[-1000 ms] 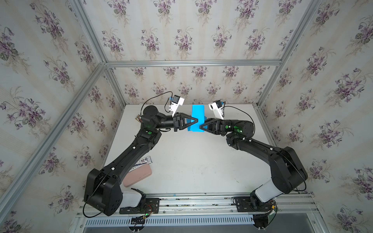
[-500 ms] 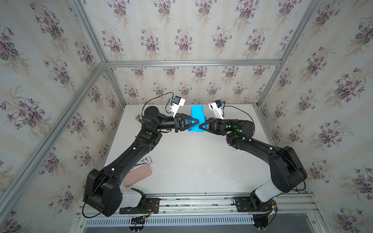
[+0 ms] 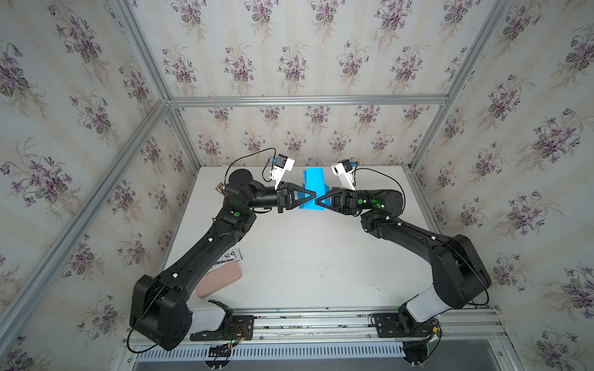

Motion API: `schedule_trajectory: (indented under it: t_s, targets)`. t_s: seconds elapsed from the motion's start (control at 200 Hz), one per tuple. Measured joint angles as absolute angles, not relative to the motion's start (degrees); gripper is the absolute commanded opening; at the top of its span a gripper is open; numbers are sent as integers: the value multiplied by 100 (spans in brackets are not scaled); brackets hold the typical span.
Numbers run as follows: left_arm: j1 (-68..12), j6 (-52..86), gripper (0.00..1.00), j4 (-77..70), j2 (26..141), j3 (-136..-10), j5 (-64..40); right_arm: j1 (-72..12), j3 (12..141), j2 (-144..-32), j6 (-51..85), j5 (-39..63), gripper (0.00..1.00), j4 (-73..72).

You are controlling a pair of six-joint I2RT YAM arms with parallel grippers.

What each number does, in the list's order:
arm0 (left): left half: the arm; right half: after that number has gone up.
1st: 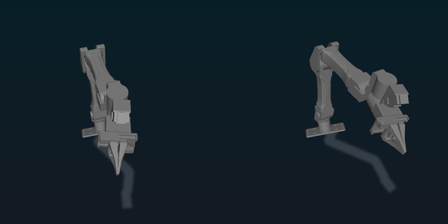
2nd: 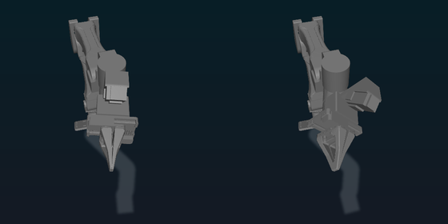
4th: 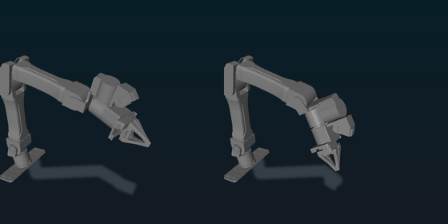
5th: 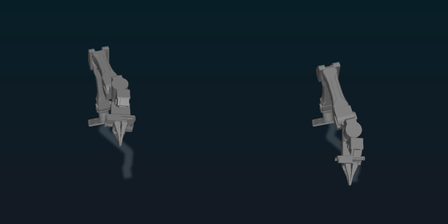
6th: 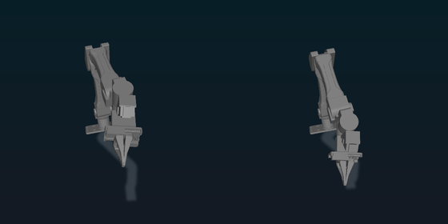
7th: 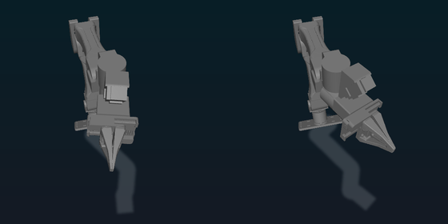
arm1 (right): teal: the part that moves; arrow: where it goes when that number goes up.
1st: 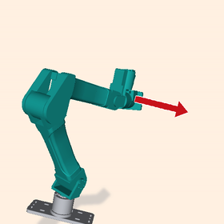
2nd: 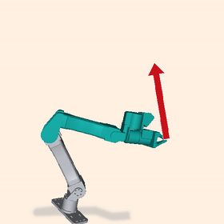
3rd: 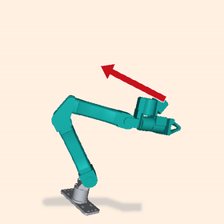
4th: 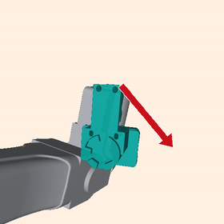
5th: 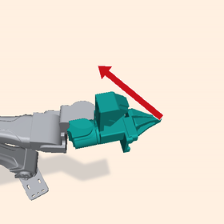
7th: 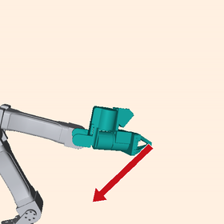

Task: Fold the square paper along the opposite sides
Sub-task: Fold the paper.

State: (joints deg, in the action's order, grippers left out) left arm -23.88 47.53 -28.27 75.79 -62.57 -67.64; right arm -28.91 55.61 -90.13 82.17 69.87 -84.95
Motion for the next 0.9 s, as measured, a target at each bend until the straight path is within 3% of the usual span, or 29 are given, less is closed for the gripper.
schedule_trajectory:
  t_s: [0.24,0.355,0.604,0.899]
  targets:
    - [-2388,4392,0,-2226,7456,-6348,-6702,-2836,5446,-8847,7856,6973,36,-8103]
    - [-2388,4250,1,-1990,7384,-6348,-6705,-2742,5349,-8707,7675,6932,42,-7889]
    - [-2403,4145,3,-1861,7310,-6237,-6707,-2742,5411,-8589,7456,6816,39,-7585]
    - [-2475,4086,5,-1859,7319,-6191,-6707,-2738,5555,-8720,7553,6799,25,-7644]
